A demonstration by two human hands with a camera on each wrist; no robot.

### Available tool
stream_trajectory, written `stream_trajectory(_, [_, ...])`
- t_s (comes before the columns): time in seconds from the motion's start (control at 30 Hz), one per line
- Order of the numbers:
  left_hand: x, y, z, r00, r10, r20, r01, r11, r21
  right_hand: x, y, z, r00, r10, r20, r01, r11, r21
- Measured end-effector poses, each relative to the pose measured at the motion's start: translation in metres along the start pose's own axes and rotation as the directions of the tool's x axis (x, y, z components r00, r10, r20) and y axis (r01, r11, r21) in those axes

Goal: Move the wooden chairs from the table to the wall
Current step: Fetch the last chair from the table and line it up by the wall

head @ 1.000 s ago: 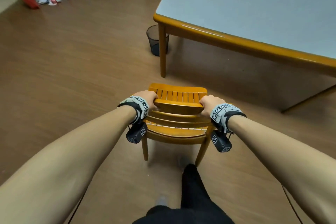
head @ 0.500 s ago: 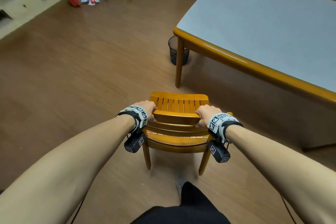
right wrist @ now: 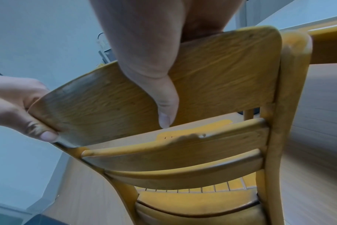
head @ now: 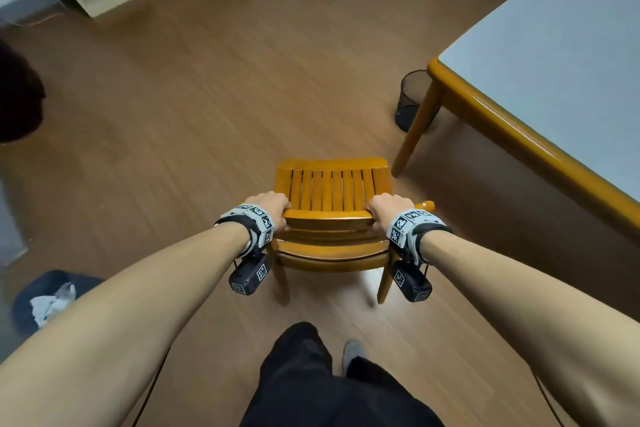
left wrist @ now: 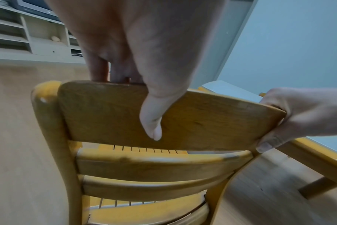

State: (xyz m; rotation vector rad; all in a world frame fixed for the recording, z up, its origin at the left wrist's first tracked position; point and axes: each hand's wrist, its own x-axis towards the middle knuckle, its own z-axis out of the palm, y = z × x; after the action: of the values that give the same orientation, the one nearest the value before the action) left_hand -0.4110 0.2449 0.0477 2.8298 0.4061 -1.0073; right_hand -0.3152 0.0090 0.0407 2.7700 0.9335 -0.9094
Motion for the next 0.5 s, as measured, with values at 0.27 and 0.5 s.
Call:
stream_trajectory(0.27, [0.077, -0.089, -0.048, 0.998, -0.024, -0.050, 0.023, 1.000, -0.019, 0.118, -0.049, -0.060, 0.998, -0.055, -0.010, 0.055, 0.997, -0.055])
stream_trajectory(0.5, [0.155, -0.137, -0.103, 0.996, 0.005, -0.087, -0.008, 0.999, -0.036, 0.207, -0.067, -0.109, 1.000, -0.014, 0.010, 0.014, 0.998, -0.056])
